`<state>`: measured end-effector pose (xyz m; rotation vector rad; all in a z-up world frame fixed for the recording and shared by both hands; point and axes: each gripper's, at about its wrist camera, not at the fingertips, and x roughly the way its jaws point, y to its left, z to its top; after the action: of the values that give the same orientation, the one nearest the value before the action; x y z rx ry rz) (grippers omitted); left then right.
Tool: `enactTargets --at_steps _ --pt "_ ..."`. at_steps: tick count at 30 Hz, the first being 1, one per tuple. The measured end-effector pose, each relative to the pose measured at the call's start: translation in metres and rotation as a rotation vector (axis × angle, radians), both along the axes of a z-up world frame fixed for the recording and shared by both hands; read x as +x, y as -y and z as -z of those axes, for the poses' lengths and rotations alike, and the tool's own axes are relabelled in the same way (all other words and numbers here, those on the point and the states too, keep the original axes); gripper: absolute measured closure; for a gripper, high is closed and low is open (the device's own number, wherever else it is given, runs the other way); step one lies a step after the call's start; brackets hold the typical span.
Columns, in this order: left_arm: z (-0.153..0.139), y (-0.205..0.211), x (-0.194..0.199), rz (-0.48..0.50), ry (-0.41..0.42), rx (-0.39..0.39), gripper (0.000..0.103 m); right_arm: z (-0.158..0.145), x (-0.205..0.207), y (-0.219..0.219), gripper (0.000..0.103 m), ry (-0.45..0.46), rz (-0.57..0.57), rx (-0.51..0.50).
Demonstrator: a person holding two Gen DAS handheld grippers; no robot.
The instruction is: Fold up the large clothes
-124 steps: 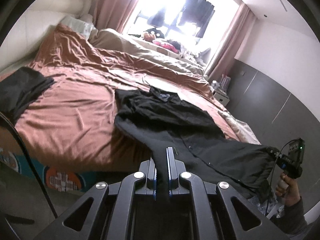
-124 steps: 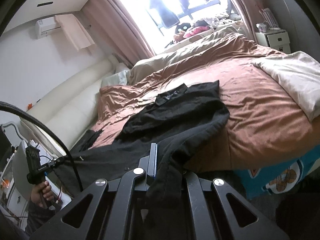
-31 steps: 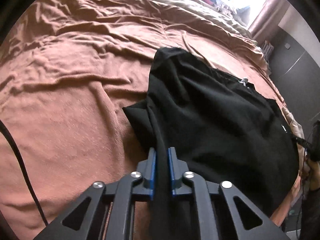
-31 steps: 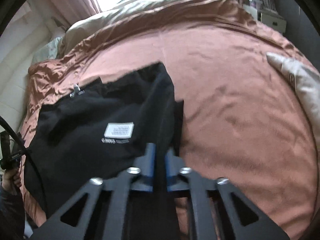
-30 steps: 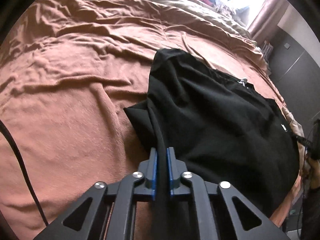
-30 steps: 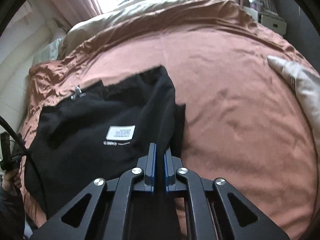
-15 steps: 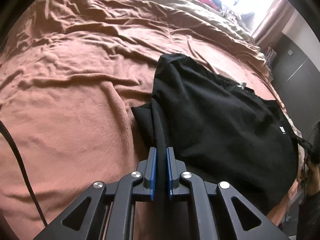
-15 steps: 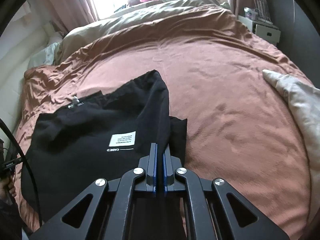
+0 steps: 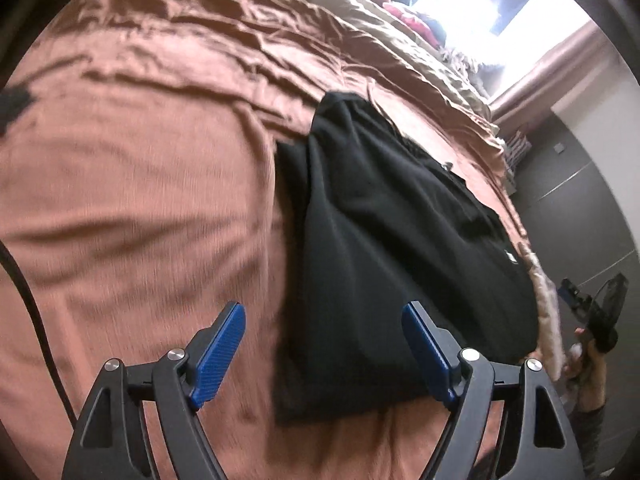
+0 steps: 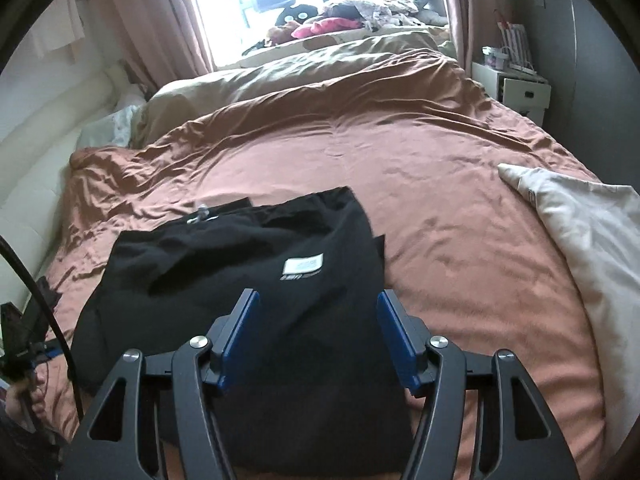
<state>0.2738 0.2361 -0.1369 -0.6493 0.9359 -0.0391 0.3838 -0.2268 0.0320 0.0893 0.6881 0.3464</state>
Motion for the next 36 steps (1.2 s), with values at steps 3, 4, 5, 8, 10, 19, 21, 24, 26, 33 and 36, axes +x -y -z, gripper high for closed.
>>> enactTargets --at_steps 3,4,5,8,10,19,21,24,26,33,36 --pt "0.010 0.001 -0.015 -0.019 -0.009 -0.071 0.022 0.004 -0.022 -0.010 0.044 0.016 -0.023 -0.034" --pt "0.012 0.002 -0.017 -0.020 -0.009 -0.083 0.022 0.008 -0.029 -0.014 0.044 0.007 -0.044 -0.025" --pt "0.014 0.003 -0.021 -0.022 -0.014 -0.101 0.022 0.009 -0.032 -0.018 0.044 -0.003 -0.061 -0.018" --pt "0.020 0.006 -0.027 -0.028 -0.021 -0.152 0.022 0.021 -0.045 -0.033 0.044 -0.023 -0.099 -0.023" --pt "0.022 0.008 -0.029 -0.036 -0.020 -0.171 0.022 0.031 -0.050 -0.040 0.044 -0.044 -0.120 -0.018" --pt "0.034 0.011 -0.017 -0.047 -0.020 -0.273 0.022 0.057 -0.062 -0.077 0.074 -0.123 -0.230 0.018" --pt "0.040 0.009 -0.012 -0.064 -0.016 -0.307 0.022 0.057 -0.062 -0.091 0.078 -0.126 -0.259 0.009" --pt "0.040 0.007 -0.008 -0.088 -0.004 -0.324 0.033 0.056 -0.057 -0.110 0.082 -0.129 -0.283 -0.005" --pt "0.039 0.005 -0.009 -0.110 -0.007 -0.315 0.050 0.060 -0.052 -0.124 0.083 -0.146 -0.303 -0.015" --pt "0.027 0.005 -0.022 -0.116 0.048 -0.303 0.073 0.096 -0.015 -0.155 0.083 -0.237 -0.252 -0.129" --pt "0.027 0.003 -0.025 -0.119 0.059 -0.308 0.074 0.094 0.000 -0.157 0.083 -0.233 -0.221 -0.138"
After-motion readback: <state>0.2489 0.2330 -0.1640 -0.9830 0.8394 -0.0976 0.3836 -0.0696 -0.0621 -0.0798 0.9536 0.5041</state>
